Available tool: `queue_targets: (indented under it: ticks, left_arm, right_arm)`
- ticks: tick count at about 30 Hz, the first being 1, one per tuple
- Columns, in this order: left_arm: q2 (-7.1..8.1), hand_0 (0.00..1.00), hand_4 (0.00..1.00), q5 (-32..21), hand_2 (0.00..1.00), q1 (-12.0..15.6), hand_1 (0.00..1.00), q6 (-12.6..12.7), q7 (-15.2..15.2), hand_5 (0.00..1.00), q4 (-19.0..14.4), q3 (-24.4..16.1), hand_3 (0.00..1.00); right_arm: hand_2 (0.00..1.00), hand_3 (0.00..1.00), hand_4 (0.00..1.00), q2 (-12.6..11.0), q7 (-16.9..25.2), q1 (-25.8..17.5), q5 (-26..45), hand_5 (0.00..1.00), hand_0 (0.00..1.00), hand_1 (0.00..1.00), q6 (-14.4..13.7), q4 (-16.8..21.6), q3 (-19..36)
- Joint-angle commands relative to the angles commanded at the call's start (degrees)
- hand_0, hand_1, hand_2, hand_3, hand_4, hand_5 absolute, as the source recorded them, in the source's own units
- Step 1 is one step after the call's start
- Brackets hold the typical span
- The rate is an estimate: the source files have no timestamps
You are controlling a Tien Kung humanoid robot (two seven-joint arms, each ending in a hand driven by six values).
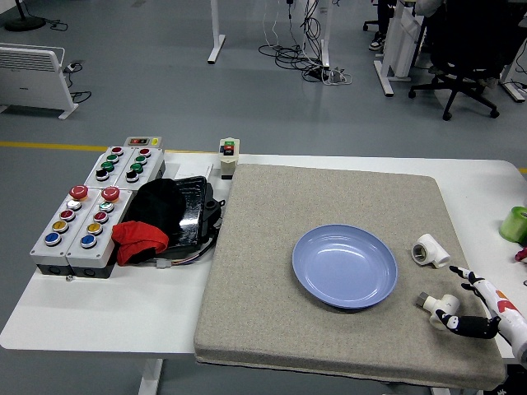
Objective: Pick pipe place plate twice
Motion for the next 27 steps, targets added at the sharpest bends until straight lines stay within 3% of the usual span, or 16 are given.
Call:
queue_targets:
  ticks: [8,18,19,24,25,27]
  left_arm:
    - [0.01,0.693,0.258,0.1,0.687,-0.3,0.672,0.0,0.0,0.998,0.0,-0.2,0.615]
    - [-0.01,0.692,0.257,0.2,0.687,-0.4,0.672,0.0,0.0,0.998,0.0,-0.2,0.615]
    - [-0.03,0.693,0.258,0.1,0.686,-0.4,0.671,0.0,0.0,0.998,0.0,-0.2,0.616]
    - [-0.04,0.693,0.258,0.2,0.686,-0.4,0.671,0.0,0.0,0.998,0.0,-0.2,0.616]
    - [-0.04,0.692,0.258,0.2,0.686,-0.5,0.672,0.0,0.0,0.998,0.0,-0.2,0.616]
    - [-0.03,0.692,0.258,0.2,0.686,-0.5,0.672,0.0,0.0,0.998,0.0,-0.2,0.616]
  right_arm:
    - [0.987,0.941,0.794,-0.6,0.3,-0.3,1.1,0.307,0.896,0.880,-0.6,1.7,-0.1]
    - [0.969,0.903,0.784,0.0,-1.4,-0.3,0.5,0.308,0.875,0.850,2.5,0.3,-0.5]
    - [0.906,0.855,0.778,0.0,-1.4,-0.2,0.3,0.303,0.826,0.808,2.7,0.1,-0.6]
    - [0.906,0.855,0.778,0.1,-1.2,0.1,-0.1,0.303,0.826,0.808,2.2,-0.4,-0.7]
    - [0.720,0.770,0.746,0.2,-1.1,0.2,-0.2,0.267,0.655,0.695,2.1,-0.6,-0.8]
    - [0.720,0.770,0.746,0.2,-1.1,0.3,-0.3,0.267,0.655,0.695,2.0,-0.9,-0.8]
